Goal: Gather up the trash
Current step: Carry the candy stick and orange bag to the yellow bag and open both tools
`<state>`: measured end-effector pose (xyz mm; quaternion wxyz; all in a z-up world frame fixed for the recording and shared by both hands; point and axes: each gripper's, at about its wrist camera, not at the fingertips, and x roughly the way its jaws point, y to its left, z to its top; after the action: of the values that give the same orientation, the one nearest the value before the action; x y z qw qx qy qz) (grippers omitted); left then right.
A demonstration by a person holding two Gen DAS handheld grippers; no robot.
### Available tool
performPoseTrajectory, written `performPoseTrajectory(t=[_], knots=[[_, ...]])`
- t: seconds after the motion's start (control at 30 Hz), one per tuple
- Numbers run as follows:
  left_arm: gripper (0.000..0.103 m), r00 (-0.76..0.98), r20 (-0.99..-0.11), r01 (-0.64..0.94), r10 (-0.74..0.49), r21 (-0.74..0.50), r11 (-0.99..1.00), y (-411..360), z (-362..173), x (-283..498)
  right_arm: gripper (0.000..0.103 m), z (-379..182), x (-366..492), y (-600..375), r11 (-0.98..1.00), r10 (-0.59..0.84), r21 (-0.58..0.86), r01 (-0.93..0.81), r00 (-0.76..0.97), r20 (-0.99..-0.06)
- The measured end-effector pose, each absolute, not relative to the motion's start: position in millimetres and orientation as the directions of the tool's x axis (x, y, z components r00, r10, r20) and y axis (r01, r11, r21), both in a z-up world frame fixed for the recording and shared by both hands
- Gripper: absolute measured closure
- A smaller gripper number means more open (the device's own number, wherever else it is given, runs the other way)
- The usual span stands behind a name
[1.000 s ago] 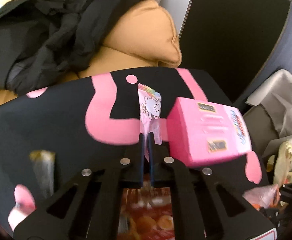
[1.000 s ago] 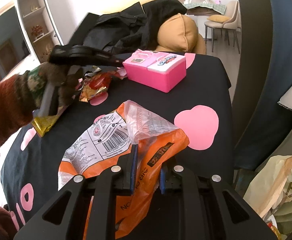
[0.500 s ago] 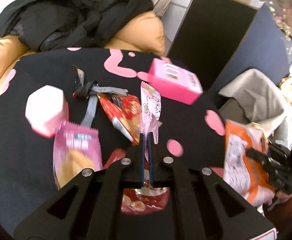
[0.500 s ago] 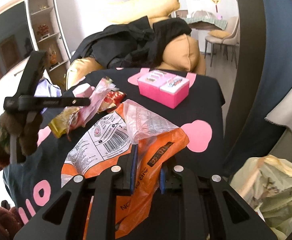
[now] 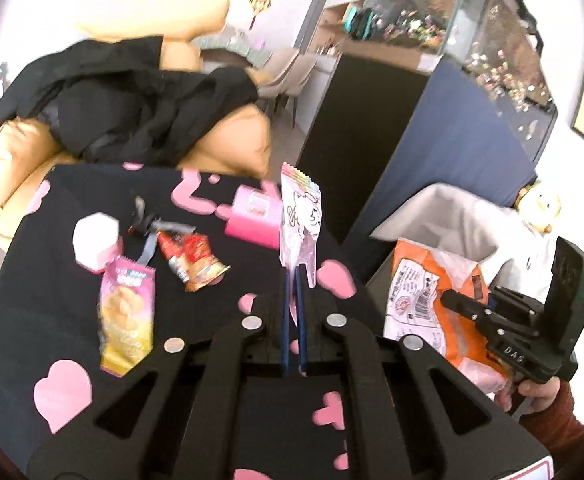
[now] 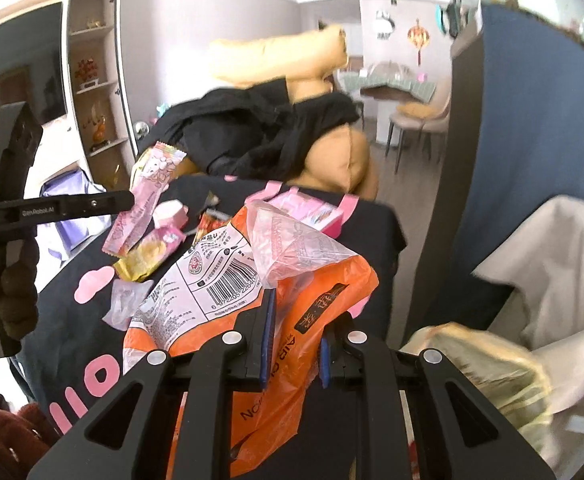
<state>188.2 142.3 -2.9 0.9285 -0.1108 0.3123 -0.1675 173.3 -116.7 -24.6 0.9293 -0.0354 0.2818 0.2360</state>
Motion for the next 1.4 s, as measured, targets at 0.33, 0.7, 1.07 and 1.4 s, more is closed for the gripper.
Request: performPoseTrajectory(t=[0.33,0.7,1.07,1.4], knots=[[0.100,0.726,-0.473,0.373,-0.500,-0.340,0.863,63,27,172,0.085,13,138,-177,0.931,0.306,-0.043,-0.363,0.838,-0.452],[0.100,0.634,-0.489,0.512,-0.600,-0.317,0.799,-33,21,166,0.085,18,118,-267,0.983,0.119,-0.081,-0.167,0.904,-0.410],[0.100,0.538,-0.547,0.554,-0.641,-0.343,0.758,-90,-5,184,0.085,-12,130,-351,0.998,-0.009,0.047,0.036,0.873,-0.488],[0.100,0.521,-0.588,0.518,-0.619,-0.359,0.777,-87,-31,198,0.085,-89,175,-311,1.000,0.023,0.008,-0.023,0.791,-0.612]])
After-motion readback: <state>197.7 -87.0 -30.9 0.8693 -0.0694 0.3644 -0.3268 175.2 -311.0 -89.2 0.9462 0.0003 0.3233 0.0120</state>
